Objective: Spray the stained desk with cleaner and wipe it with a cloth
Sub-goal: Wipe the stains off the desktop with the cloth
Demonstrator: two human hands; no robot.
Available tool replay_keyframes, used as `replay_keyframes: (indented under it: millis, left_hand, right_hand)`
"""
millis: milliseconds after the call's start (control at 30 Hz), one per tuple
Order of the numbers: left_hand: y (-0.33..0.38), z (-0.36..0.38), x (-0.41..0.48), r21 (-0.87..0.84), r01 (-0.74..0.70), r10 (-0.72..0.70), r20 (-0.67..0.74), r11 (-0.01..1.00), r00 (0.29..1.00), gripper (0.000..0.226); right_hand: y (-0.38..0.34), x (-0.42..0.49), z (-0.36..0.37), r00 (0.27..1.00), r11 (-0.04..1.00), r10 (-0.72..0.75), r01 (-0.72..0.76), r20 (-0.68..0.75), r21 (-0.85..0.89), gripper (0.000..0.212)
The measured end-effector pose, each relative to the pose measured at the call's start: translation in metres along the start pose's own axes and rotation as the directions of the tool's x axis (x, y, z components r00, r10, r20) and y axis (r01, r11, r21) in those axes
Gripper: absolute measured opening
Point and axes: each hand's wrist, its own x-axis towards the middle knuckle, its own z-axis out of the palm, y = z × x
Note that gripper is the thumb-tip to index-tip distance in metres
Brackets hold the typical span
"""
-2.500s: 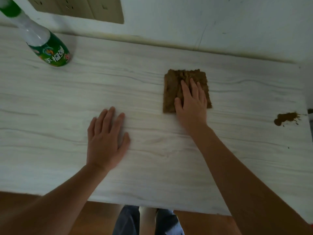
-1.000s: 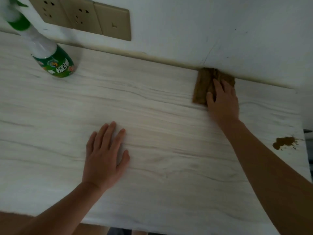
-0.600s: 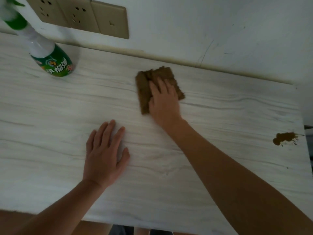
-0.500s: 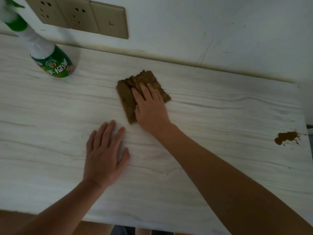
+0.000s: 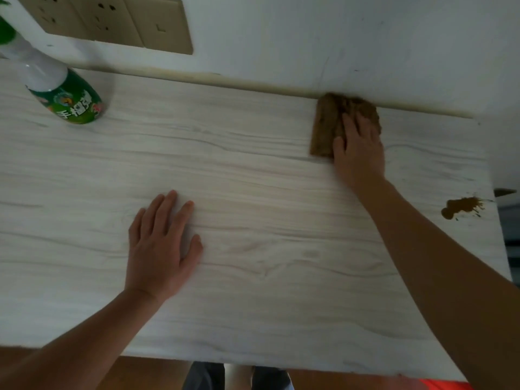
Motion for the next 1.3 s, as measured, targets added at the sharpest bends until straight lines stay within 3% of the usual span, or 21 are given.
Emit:
replay_keyframes:
  millis: [333, 500, 633, 833, 933, 1033, 1133, 1300]
  left_hand:
    - [0.005, -0.002, -0.001, 0.005, 0.006, -0.006, -0.019, 1.0, 1.0, 0.064]
    - [0.011, -0.004, -0.005, 0.015, 0.015, -0.015, -0.003, 1.0, 1.0, 0.064]
    - [0.04, -0.011, 0.0, -0.016, 0.099, -0.098, 0.024, 0.995, 0.995, 0.06]
    - [0.157, 0.012, 0.018, -0.067, -0.225, 0.229, 0.06, 0.972, 0.972, 0.062]
    - [0.223, 0.029, 0.026, -0.107, -0.254, 0.264, 0.092, 0.961, 0.96, 0.063]
    - [0.248, 0.042, 0.025, -0.089, -0.201, 0.211, 0.124, 0.976, 0.97, 0.062]
    - [0.248, 0.045, 0.022, -0.064, -0.191, 0.198, 0.119, 0.979, 0.973, 0.062]
    - [0.254, 0.042, 0.024, -0.058, -0.172, 0.179, 0.132, 0.983, 0.975, 0.064]
  right_hand:
    - [0.019, -0.21, -0.002, 0.985, 0.988, -0.147, 0.142, 0.094, 0.054, 0.059]
    - [0.064, -0.28, -0.015, 0.982, 0.996, -0.091, 0.088, 0.166, 0.021, 0.06]
    - [0.096, -0.268, -0.027, 0.985, 1.0, -0.028, 0.026, 0.172, 0.016, 0.061]
    - [0.149, -0.193, -0.046, 0.984, 0.991, 0.133, -0.136, 0.116, 0.015, 0.06]
    - [0.177, -0.149, -0.057, 0.976, 0.979, 0.202, -0.204, 0.076, 0.021, 0.059]
    - [0.194, -0.121, -0.058, 0.968, 0.968, 0.248, -0.25, 0.047, 0.022, 0.057]
    - [0.188, -0.123, -0.048, 0.979, 0.979, 0.204, -0.204, 0.003, 0.027, 0.057]
    - [0.155, -0.188, -0.034, 0.993, 0.993, -0.109, 0.107, 0.042, 0.043, 0.057]
